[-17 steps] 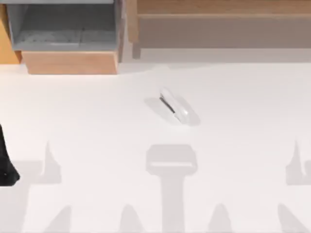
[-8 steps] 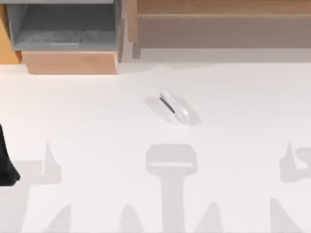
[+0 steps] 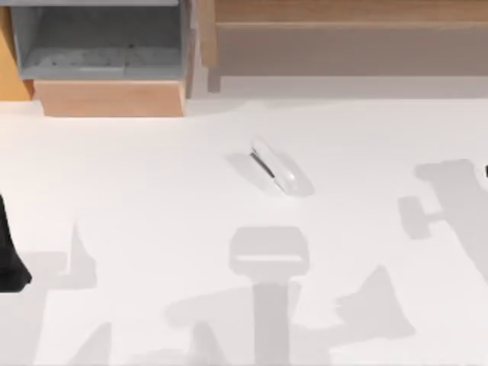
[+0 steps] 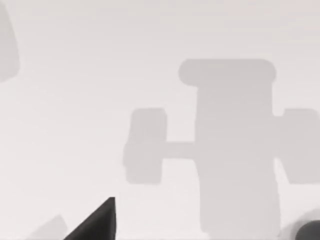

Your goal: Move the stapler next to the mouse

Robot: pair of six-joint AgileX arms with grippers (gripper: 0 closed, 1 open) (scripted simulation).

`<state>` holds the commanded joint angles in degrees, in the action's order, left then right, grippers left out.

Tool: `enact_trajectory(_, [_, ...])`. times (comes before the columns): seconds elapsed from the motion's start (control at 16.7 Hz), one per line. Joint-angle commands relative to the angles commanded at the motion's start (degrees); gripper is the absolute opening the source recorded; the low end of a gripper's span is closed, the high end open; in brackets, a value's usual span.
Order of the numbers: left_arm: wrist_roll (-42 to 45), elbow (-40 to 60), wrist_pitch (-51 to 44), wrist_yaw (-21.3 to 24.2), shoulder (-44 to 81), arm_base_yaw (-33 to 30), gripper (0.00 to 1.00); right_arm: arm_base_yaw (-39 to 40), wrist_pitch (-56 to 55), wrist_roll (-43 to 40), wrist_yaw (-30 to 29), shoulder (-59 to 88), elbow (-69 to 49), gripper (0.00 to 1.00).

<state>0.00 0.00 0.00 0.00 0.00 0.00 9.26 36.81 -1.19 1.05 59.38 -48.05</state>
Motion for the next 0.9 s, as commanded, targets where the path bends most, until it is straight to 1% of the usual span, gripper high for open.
enact_trajectory(0.48, [0.00, 0.00, 0.00, 0.00, 0.00, 0.00, 1.00, 10.56, 26.10, -1.19, 0.05, 49.10, -46.52, 1.00])
enact_trajectory(0.72, [0.00, 0.00, 0.00, 0.00, 0.00, 0.00, 1.00, 16.05, 34.86, -1.74, -0.08, 69.08, -68.85, 1.00])
enact_trajectory(0.9, [0.00, 0.00, 0.00, 0.00, 0.00, 0.00, 1.00, 19.53, 38.88, -2.06, -0.35, 80.21, -82.70, 1.00])
